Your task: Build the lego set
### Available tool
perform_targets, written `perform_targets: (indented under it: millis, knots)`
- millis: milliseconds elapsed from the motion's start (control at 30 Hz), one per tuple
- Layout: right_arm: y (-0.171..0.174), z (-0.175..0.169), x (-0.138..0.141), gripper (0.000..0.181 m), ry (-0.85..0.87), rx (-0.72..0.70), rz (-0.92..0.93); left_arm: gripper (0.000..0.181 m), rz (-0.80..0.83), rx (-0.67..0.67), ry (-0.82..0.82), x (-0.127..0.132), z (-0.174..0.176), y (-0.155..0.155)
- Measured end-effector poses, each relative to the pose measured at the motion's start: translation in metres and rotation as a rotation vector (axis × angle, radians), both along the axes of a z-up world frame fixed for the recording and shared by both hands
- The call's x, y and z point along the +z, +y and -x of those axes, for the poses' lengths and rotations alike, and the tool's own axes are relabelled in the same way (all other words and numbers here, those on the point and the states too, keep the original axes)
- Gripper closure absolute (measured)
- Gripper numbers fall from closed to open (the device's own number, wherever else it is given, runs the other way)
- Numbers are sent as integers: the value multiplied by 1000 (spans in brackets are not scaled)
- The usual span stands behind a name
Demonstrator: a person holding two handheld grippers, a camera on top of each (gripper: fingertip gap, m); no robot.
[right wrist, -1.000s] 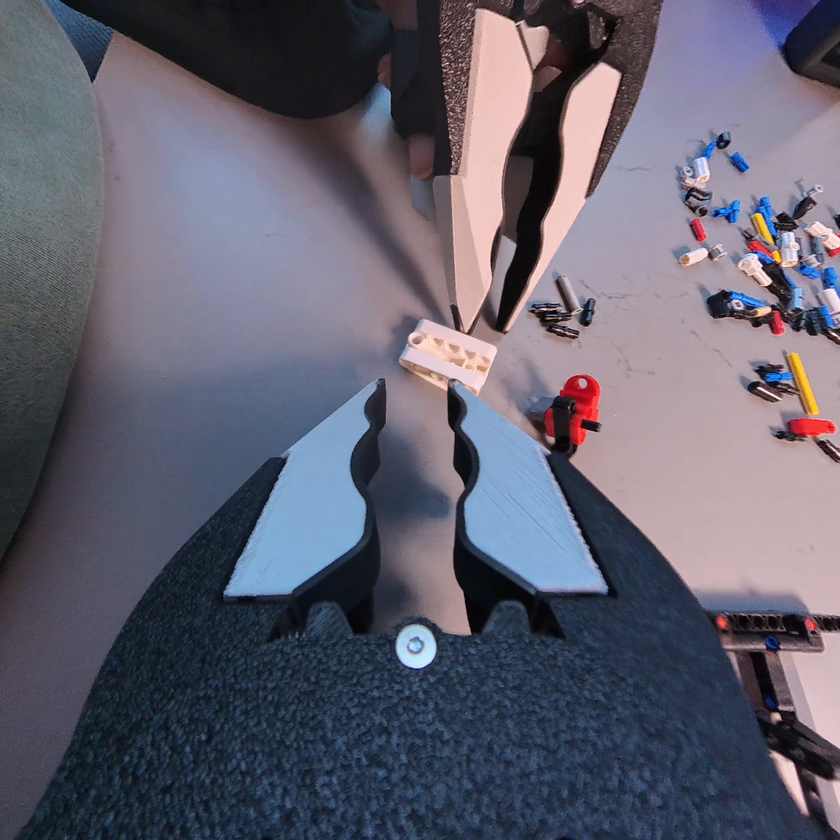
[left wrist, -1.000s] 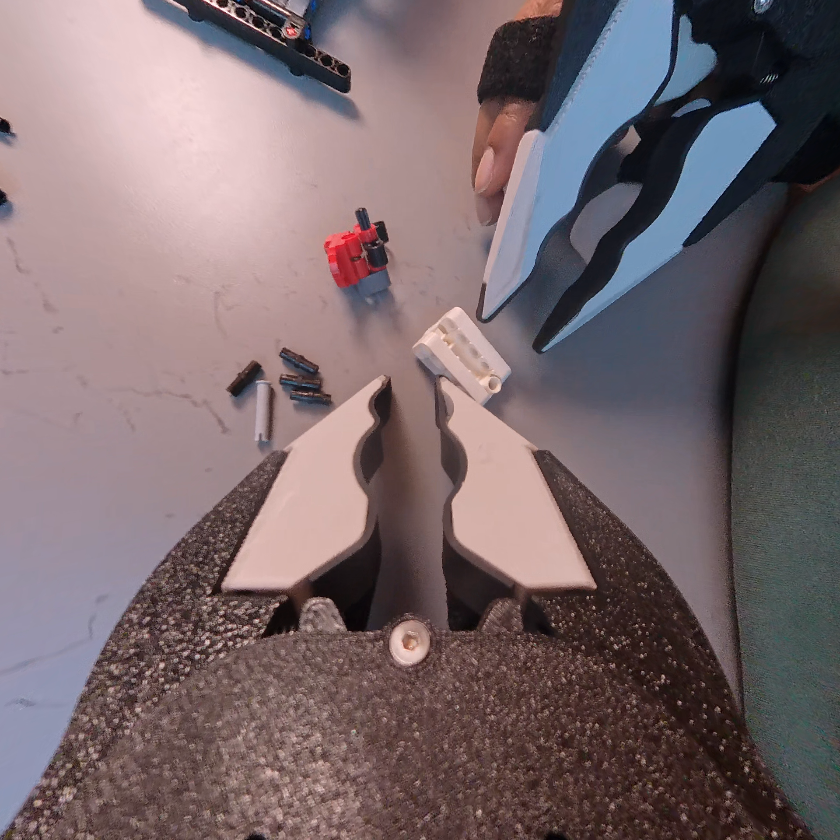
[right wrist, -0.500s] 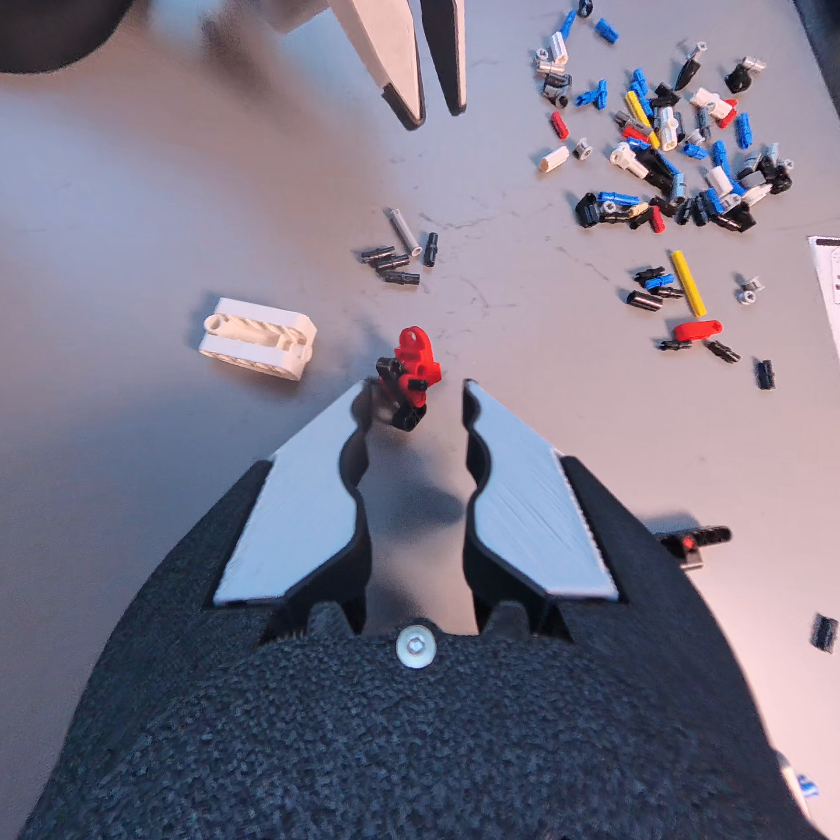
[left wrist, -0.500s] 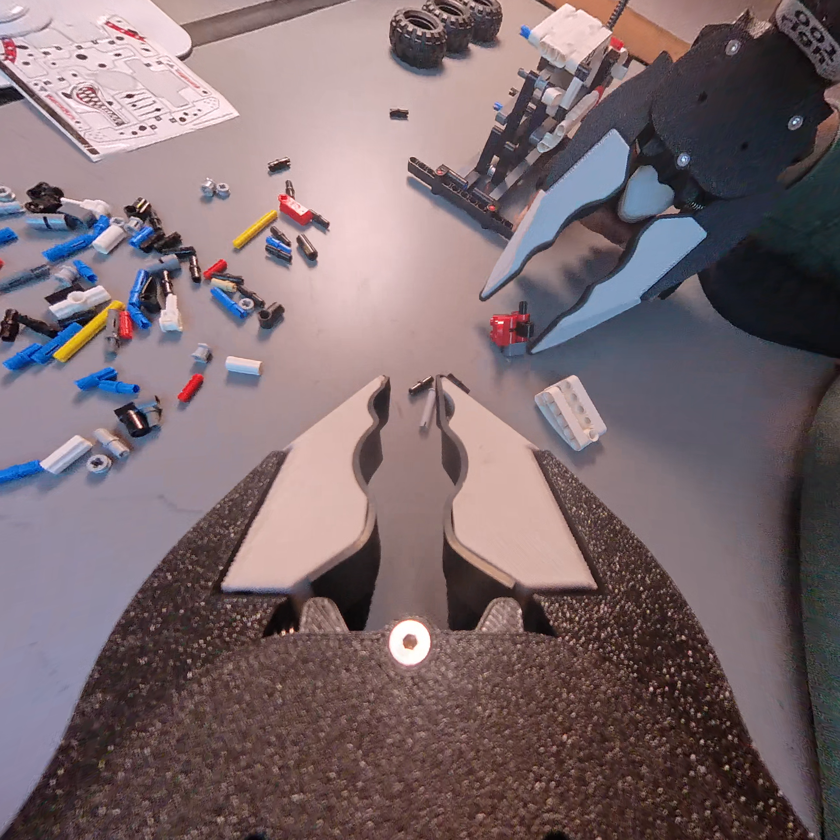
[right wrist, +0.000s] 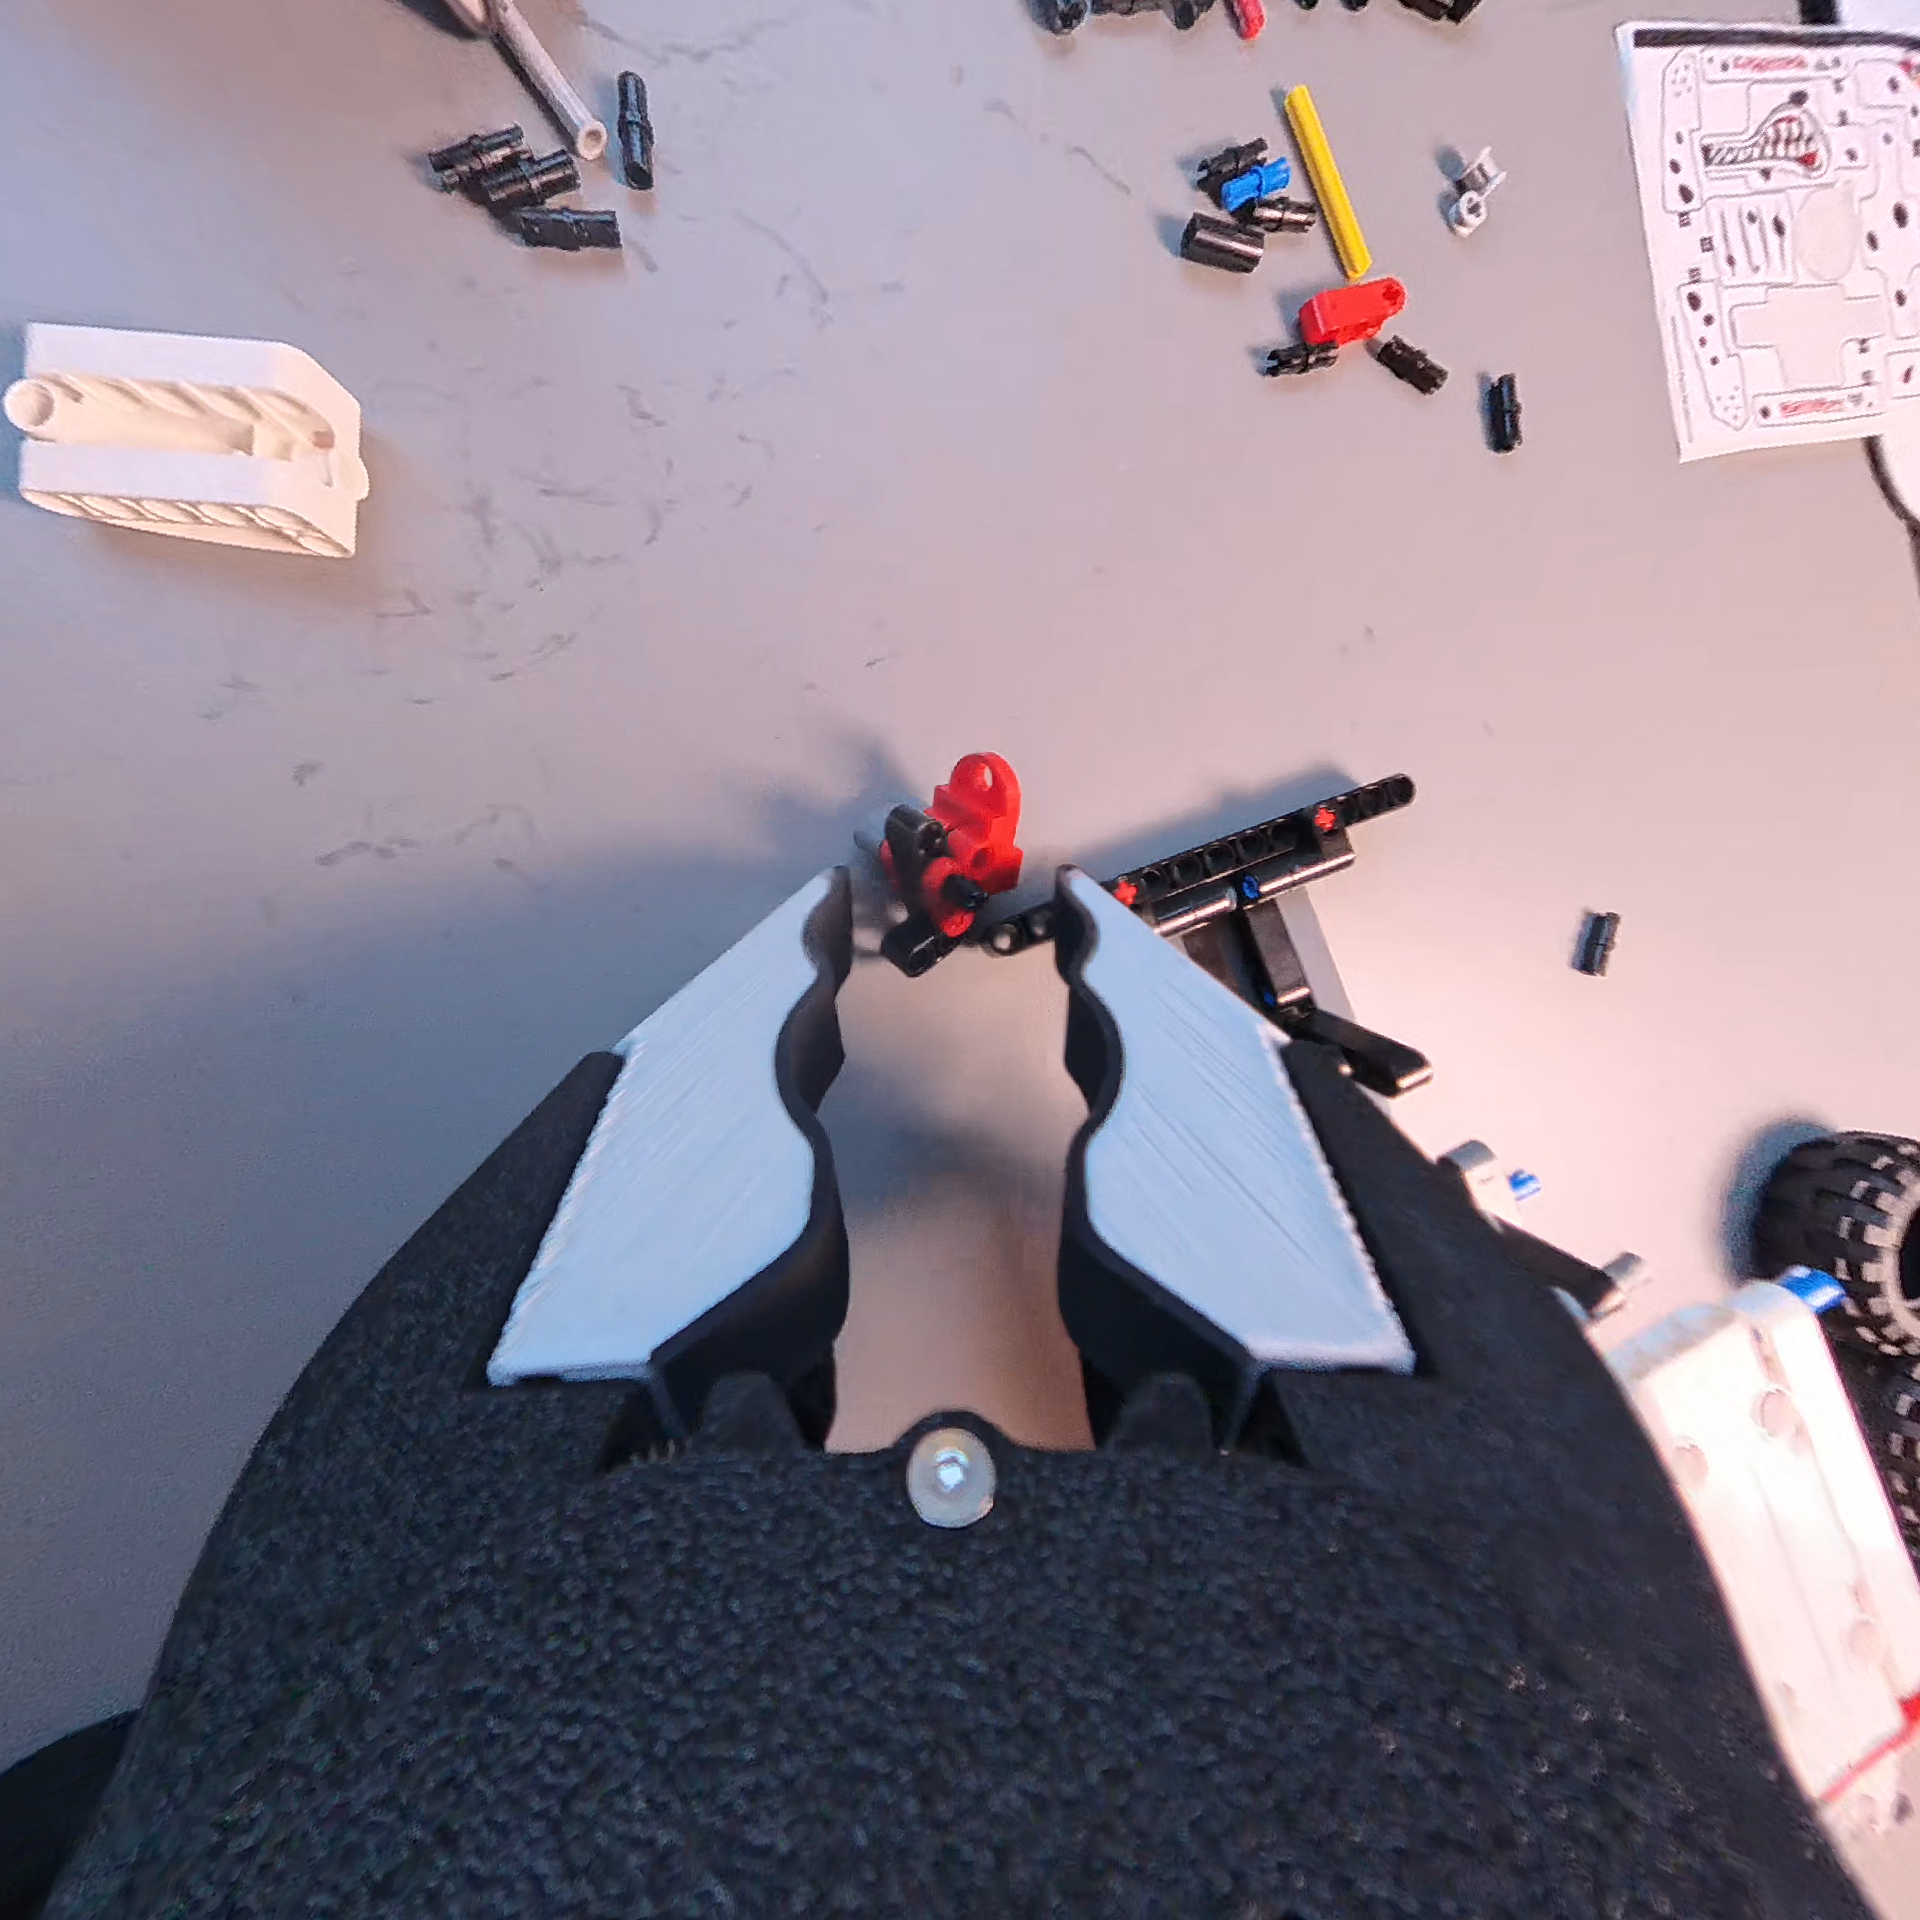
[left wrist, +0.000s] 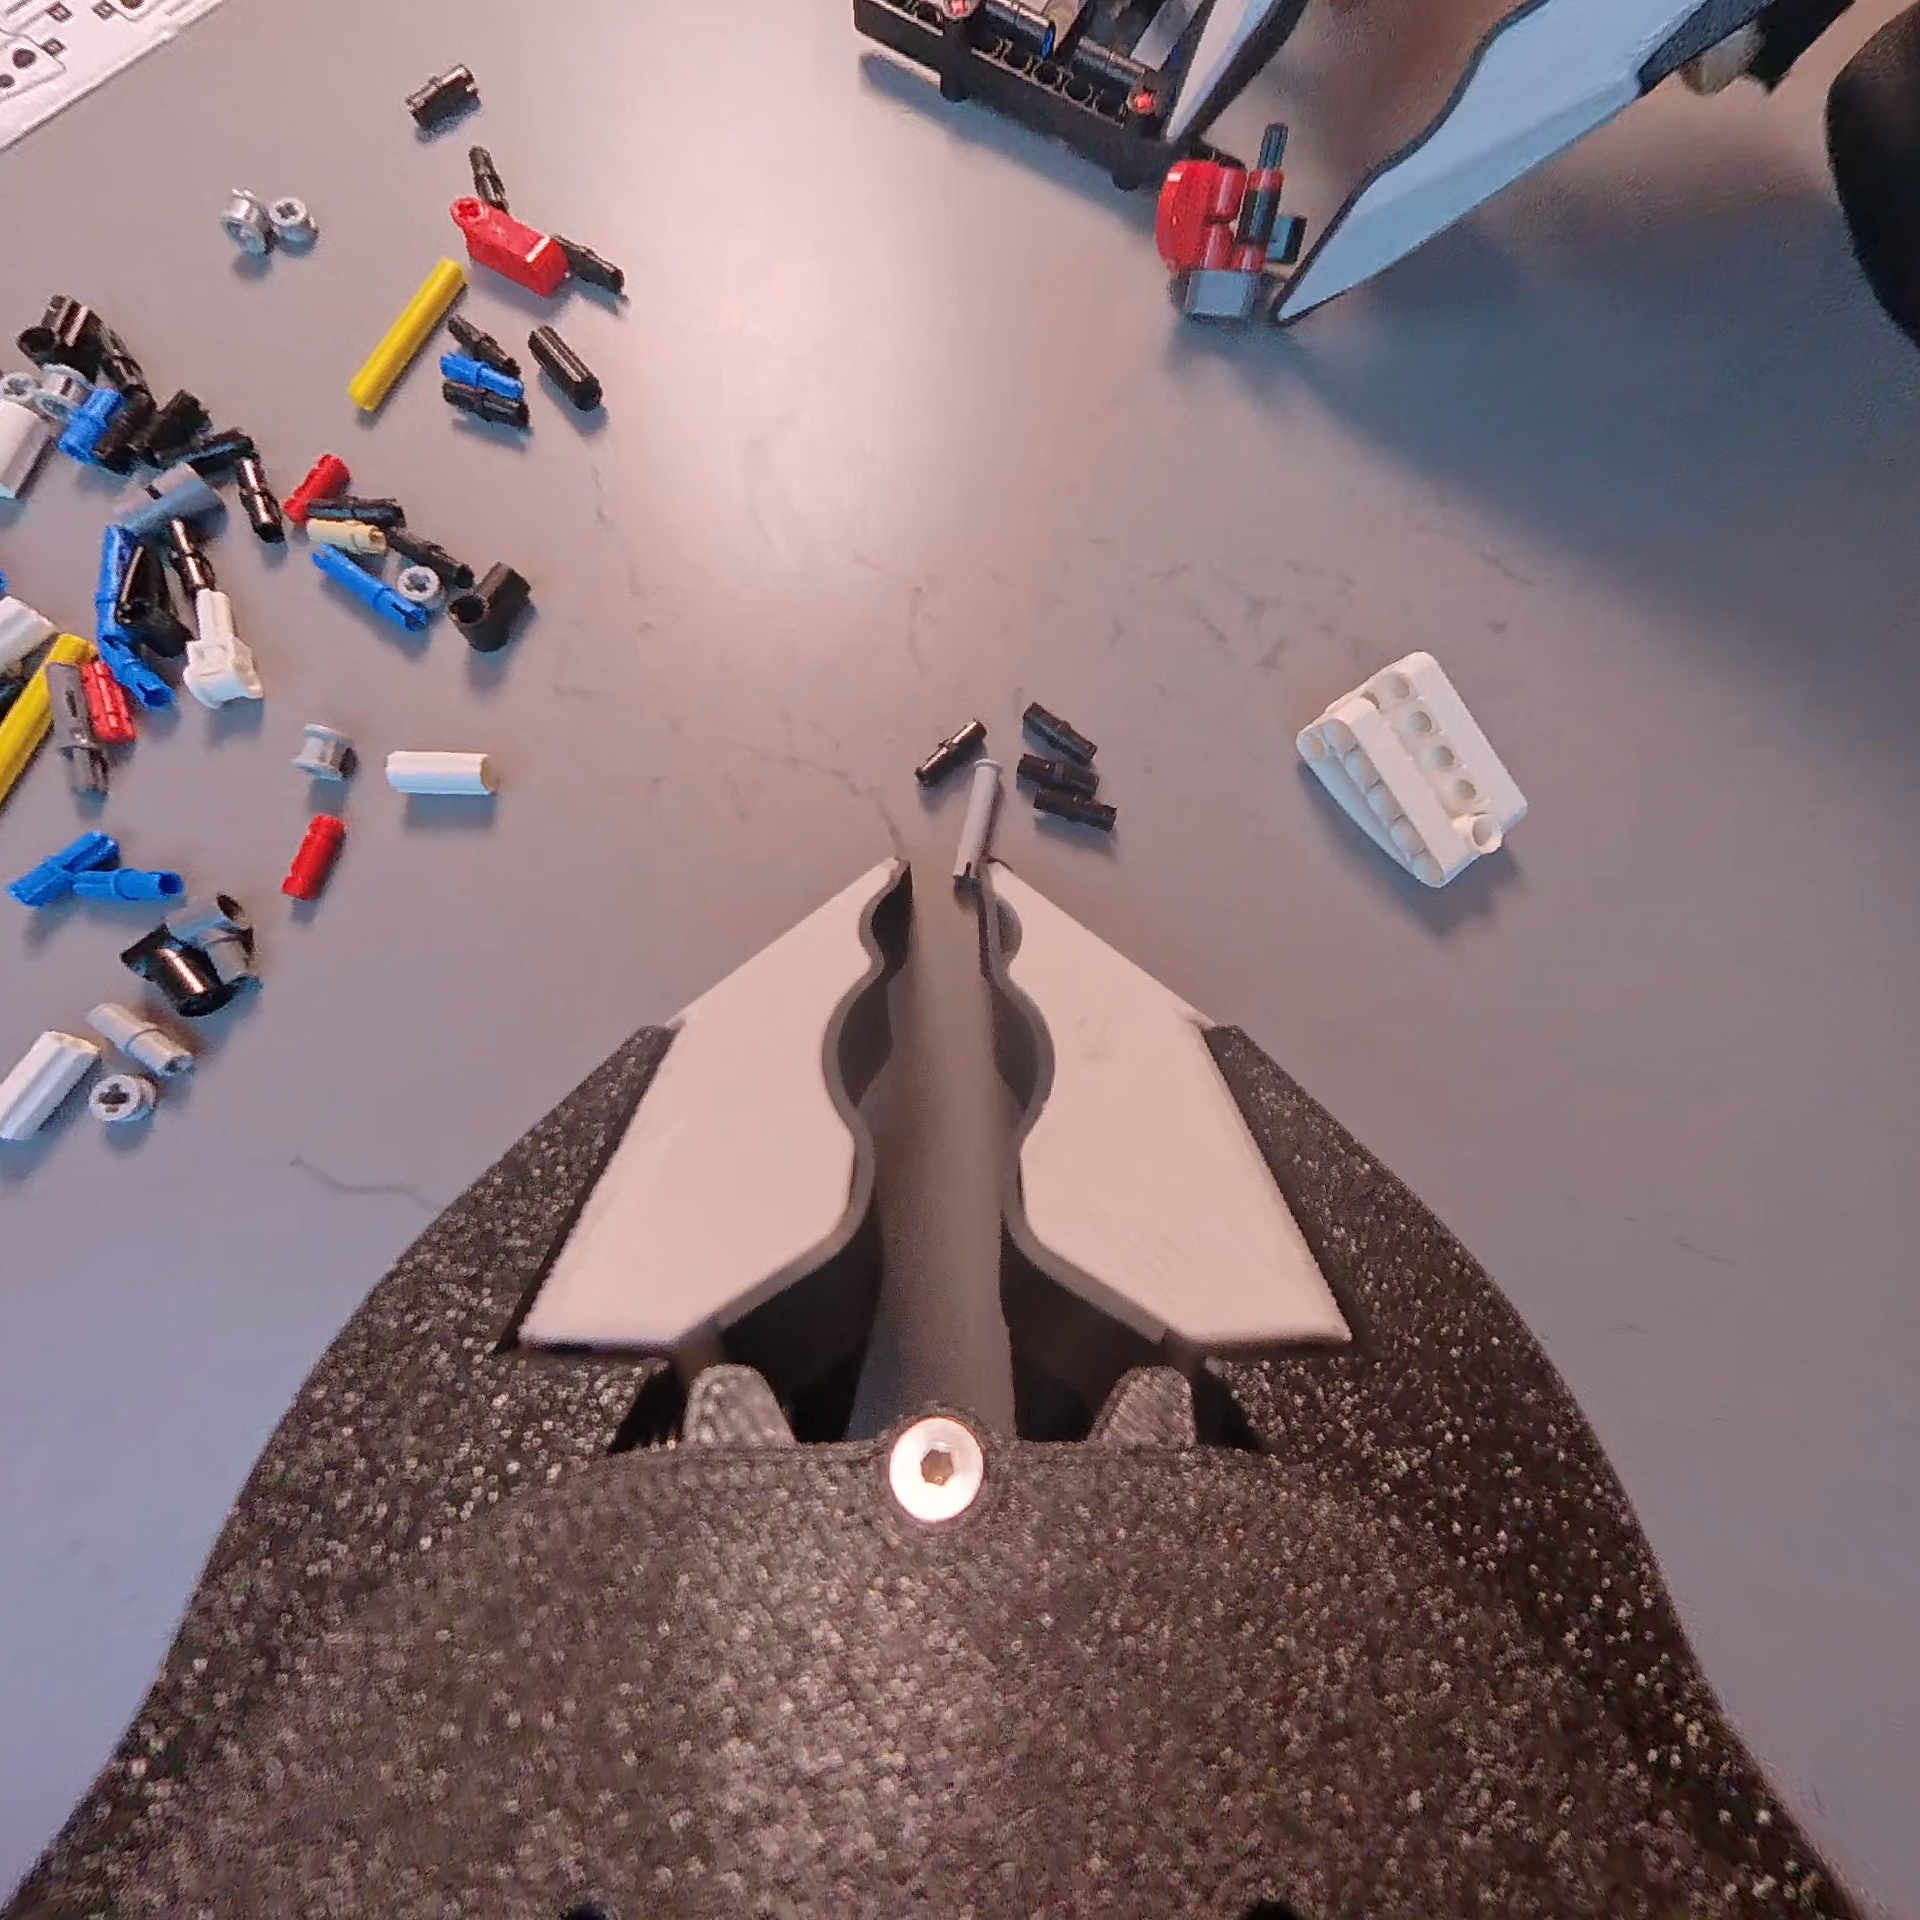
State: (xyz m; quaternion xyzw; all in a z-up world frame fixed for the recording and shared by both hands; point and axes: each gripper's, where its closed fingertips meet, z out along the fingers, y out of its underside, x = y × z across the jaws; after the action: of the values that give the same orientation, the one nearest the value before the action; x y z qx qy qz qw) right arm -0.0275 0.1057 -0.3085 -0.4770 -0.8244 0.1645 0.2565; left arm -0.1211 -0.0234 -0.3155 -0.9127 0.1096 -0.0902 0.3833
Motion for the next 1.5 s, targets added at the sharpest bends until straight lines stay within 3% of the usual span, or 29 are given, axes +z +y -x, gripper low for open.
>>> perform_targets:
  millis: [133,267,367,533,700,800,900,1000,1100,1267,1500]
  knots:
    - [-4,11,29,140,119,1,7,181,-1,33,64,-2,11,3]
    - [-41,37,47,156,218,68,141,180,-1,112,126,-2,31,7]
    - [-64,60,37,164,187,108,171,177,-23,156,162,3,43,7]
    - [-96,87,11,163,52,181,205,168,-87,104,110,13,30,3]
    - [-107,94,-6,177,-39,196,221,168,-101,72,141,16,25,3]
    - [-102,98,-6,177,-10,213,167,168,-104,55,113,16,20,4]
    - [-109,91,20,178,129,313,189,167,-144,19,-21,26,4,6]
    - [-116,73,48,178,280,415,159,162,-239,-25,-351,58,-22,8]
    - [-118,58,65,177,364,402,167,160,-282,-60,-586,83,-34,6]
    - [-127,42,75,177,410,411,170,163,-250,-151,-734,92,-59,5]
    - [-128,36,84,177,439,415,182,167,-221,-168,-786,93,-67,5]
